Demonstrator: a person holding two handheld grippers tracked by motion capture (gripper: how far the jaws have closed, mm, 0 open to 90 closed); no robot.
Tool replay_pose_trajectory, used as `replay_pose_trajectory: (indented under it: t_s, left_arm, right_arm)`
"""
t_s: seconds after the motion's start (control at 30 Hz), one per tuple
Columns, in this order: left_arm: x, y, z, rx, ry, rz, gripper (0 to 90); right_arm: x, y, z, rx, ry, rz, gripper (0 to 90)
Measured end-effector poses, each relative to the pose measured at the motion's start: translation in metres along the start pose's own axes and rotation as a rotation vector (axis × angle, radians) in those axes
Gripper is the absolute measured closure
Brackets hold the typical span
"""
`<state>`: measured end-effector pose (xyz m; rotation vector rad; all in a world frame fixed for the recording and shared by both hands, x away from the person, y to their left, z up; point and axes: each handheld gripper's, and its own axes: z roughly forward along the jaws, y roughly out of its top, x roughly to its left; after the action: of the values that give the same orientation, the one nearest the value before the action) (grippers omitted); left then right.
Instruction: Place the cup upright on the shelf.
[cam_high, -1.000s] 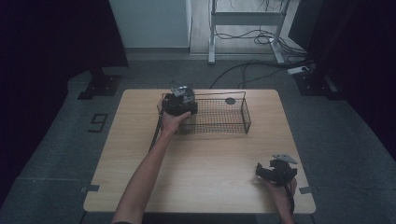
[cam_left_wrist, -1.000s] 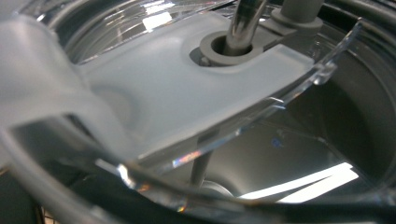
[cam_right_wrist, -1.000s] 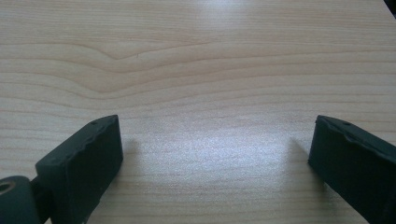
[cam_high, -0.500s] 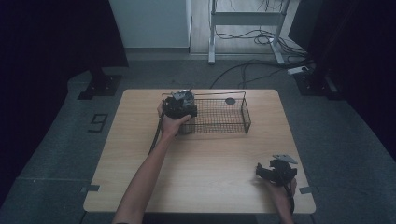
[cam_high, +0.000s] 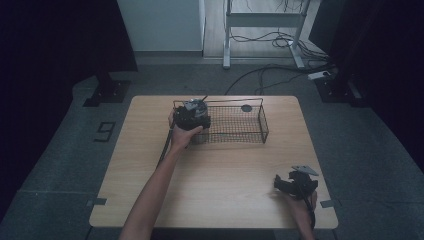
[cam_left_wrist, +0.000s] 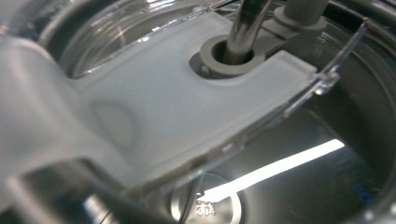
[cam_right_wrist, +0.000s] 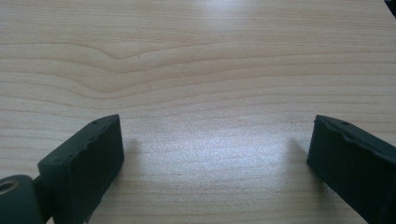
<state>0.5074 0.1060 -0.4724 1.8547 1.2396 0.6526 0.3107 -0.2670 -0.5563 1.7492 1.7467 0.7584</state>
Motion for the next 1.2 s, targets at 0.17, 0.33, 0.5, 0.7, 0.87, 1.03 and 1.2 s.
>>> replay_pose_trajectory:
  t_s: [0.17, 0.33, 0.5, 0.7, 0.87, 1.03, 1.2]
  left_arm:
    - [-0.002, 0.01, -0.02, -0.086, -0.012, -0.004, 0.0]
    - [0.002, 0.015, -0.034, -0.092, -0.028, -0.009, 0.0]
    - [0.003, 0.016, -0.045, -0.083, -0.032, 0.01, 0.0]
    - [0.0, 0.01, -0.065, -0.094, -0.055, 0.022, 0.0]
    - [0.0, -0.005, -0.08, -0.062, -0.074, 0.041, 0.0]
    - [0.0, -0.027, -0.095, -0.039, -0.092, 0.039, 0.0]
    - [0.001, -0.046, -0.109, -0.038, -0.107, 0.033, 0.0]
  right_arm:
    - [0.0, 0.0, 0.0, 0.0, 0.0, 0.0, 3.2]
    - [0.0, 0.0, 0.0, 0.0, 0.0, 0.0, 3.3]
    - [0.0, 0.0, 0.0, 0.0, 0.0, -0.001, 3.3]
    - [0.0, 0.0, 0.0, 0.001, 0.0, 0.0, 3.2]
    - [0.0, 0.0, 0.0, 0.0, 0.0, 0.0, 3.3]
    - [0.0, 0.0, 0.0, 0.001, -0.001, 0.0, 3.3]
    - [0.0, 0.0, 0.0, 0.002, -0.001, 0.001, 3.3]
